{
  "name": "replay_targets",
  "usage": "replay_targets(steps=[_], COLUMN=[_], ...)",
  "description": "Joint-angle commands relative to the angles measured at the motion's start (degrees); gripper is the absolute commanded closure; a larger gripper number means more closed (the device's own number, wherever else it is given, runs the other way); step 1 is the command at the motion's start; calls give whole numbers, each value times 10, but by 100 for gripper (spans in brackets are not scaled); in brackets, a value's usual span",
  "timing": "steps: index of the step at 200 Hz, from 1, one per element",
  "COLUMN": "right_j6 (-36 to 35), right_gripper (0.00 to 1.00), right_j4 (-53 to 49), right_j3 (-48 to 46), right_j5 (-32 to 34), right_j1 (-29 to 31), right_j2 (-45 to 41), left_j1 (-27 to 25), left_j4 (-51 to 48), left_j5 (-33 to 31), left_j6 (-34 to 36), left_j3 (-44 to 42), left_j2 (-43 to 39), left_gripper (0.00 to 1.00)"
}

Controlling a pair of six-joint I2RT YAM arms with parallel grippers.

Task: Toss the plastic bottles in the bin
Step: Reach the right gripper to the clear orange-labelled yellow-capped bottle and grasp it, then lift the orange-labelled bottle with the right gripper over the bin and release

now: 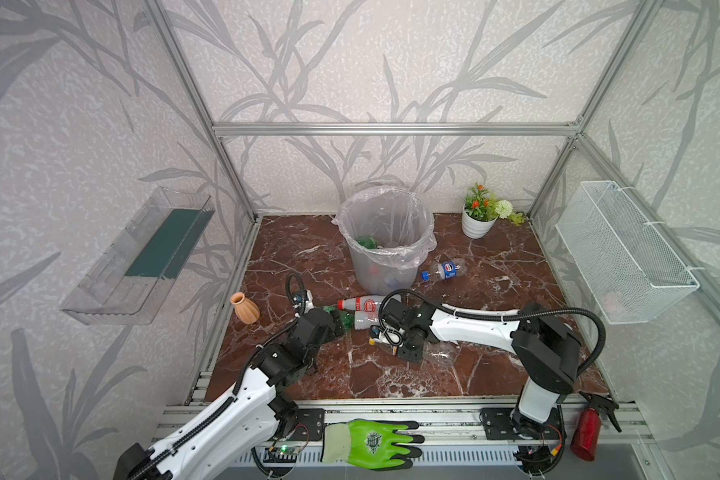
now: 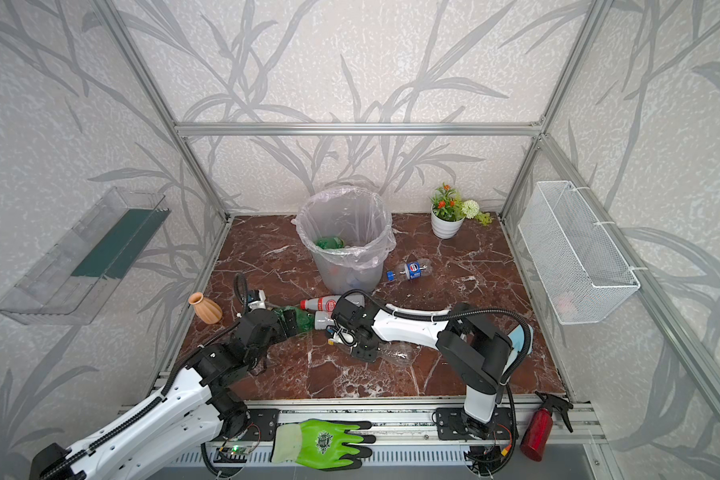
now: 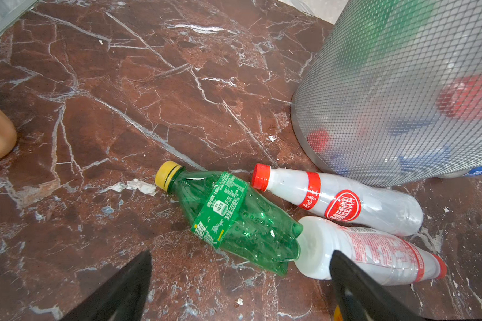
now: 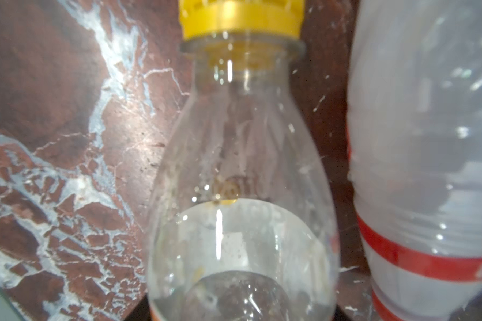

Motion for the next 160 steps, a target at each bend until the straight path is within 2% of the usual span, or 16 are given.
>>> replay_targets(steps=[1, 45, 79, 100, 119, 140, 160], right_j6=[9, 62, 79, 79, 92, 112, 137], right_gripper=[44, 46, 45, 45, 45, 45, 45], right_j4=[1, 55, 155, 289, 414, 527, 646], right_j3=[-12, -60, -118, -175, -204, -202, -187], right_j5=[-4, 7, 19, 48, 42, 47, 44], right_j1=[5, 5, 5, -7, -49, -99, -140], right_j2=[-38, -183, -363, -491, -579, -621, -614], left_j1=[3, 4, 6, 7, 8, 9, 9], left_j4=[-15, -21, -22, -18, -13, -8, -1], left_j5=[-21, -36, -47, -52, -50, -44, -37], left_j6=[-12, -13, -9, -6, -4, -5, -8], left_j3=[-6, -7, -6, -7, -6, -8, -10], left_j2=[-9, -20, -28, -28, -26, -23, -20], left_gripper=[1, 1, 1, 1, 1, 1, 1])
